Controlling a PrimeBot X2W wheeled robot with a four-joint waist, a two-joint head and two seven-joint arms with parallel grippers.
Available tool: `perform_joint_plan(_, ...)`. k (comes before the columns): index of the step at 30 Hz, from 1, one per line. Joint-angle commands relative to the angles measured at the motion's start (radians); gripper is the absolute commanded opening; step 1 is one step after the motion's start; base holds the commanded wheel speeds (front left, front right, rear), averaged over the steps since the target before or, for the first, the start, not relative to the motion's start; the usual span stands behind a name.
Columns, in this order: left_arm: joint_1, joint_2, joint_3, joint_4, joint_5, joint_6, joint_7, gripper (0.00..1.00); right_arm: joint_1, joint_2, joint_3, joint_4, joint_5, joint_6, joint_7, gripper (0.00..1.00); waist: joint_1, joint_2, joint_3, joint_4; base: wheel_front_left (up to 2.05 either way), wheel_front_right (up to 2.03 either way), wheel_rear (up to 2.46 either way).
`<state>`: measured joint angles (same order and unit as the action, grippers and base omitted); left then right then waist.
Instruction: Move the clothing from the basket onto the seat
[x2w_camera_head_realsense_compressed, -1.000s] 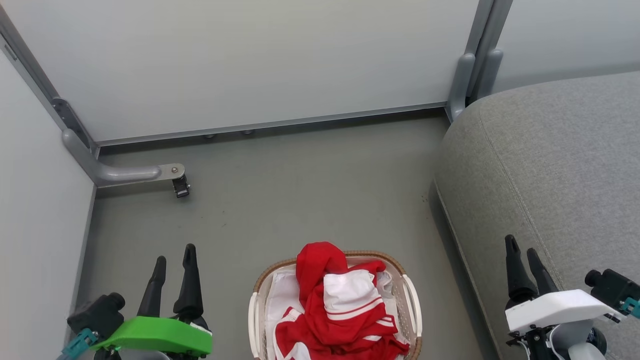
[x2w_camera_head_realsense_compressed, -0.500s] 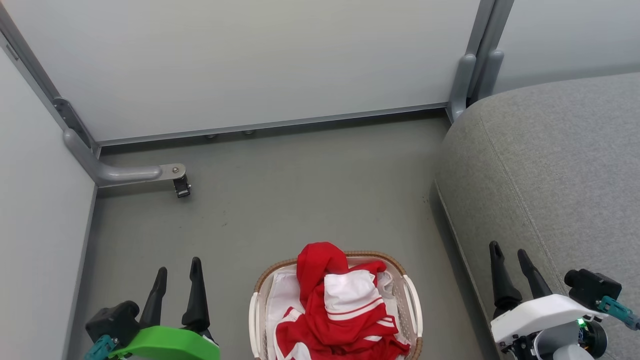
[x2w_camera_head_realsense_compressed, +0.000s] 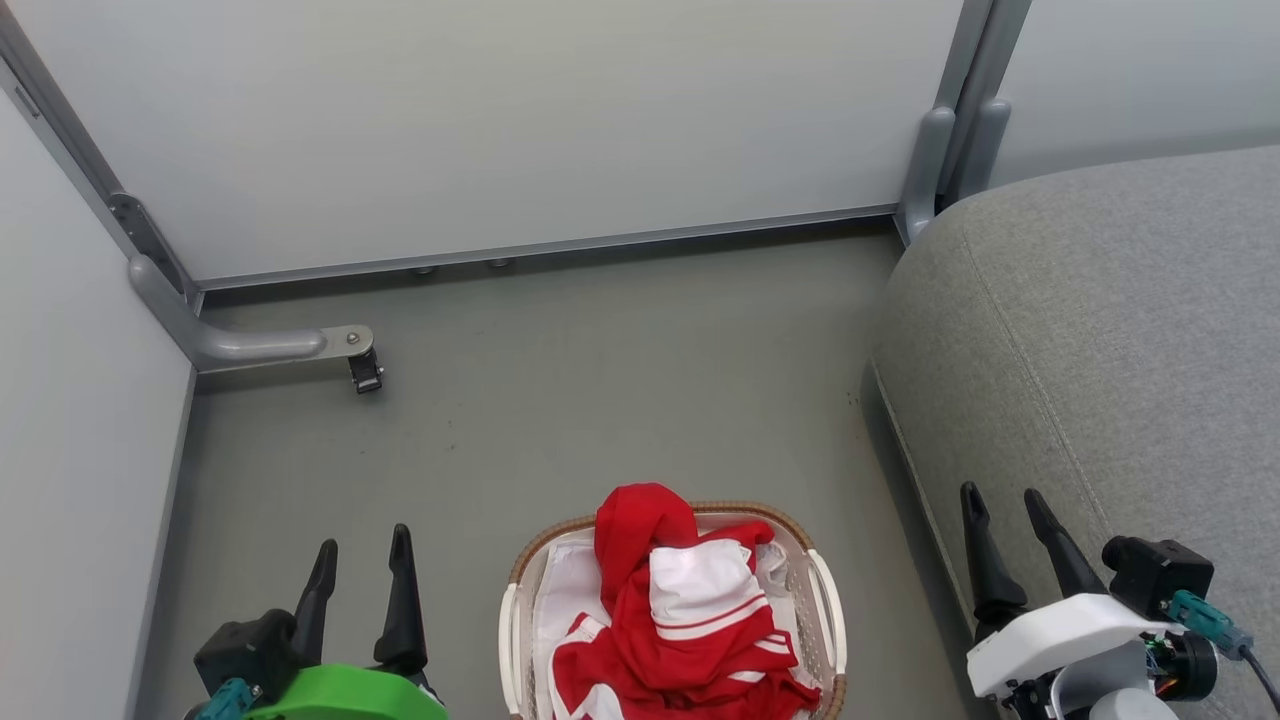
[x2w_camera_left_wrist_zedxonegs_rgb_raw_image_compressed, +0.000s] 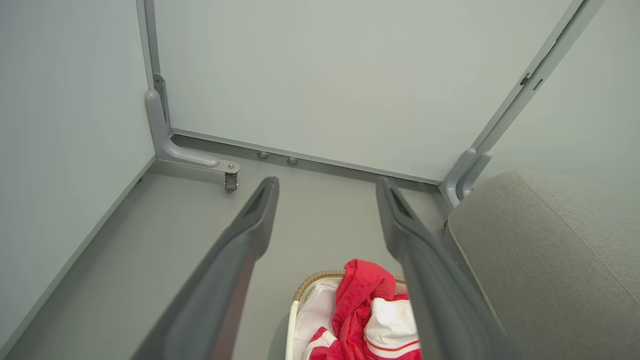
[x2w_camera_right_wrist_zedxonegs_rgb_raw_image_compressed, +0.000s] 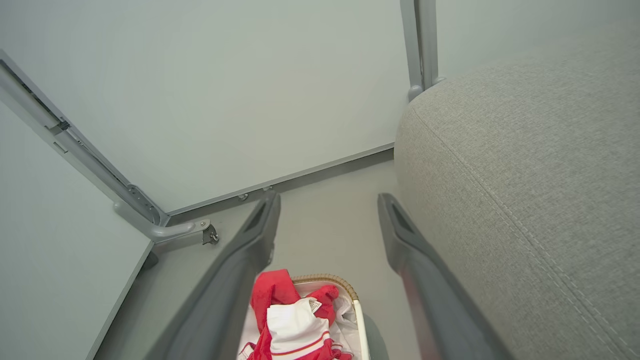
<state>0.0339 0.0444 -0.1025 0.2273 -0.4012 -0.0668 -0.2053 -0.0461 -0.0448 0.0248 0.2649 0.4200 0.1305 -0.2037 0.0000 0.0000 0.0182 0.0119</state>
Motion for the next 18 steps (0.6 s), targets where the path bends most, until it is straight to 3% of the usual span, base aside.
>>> perform_joint_plan(1,0.013,0.008,-0.002,-0.003,0.027,0.004,-0.009,1.00,0.012,-0.006,0.002,-0.009,-0.027,0.000,-0.011,1.00,0.0000,0.0000,-0.001,0.000,0.00,0.00,0.00)
perform_joint_plan(18,0.038,0.009,-0.011,-0.004,0.136,0.013,-0.044,1.00,0.024,-0.008,0.019,-0.017,-0.167,0.000,-0.046,1.00,0.0000,0.0000,-0.010,0.001,0.00,0.00,0.00)
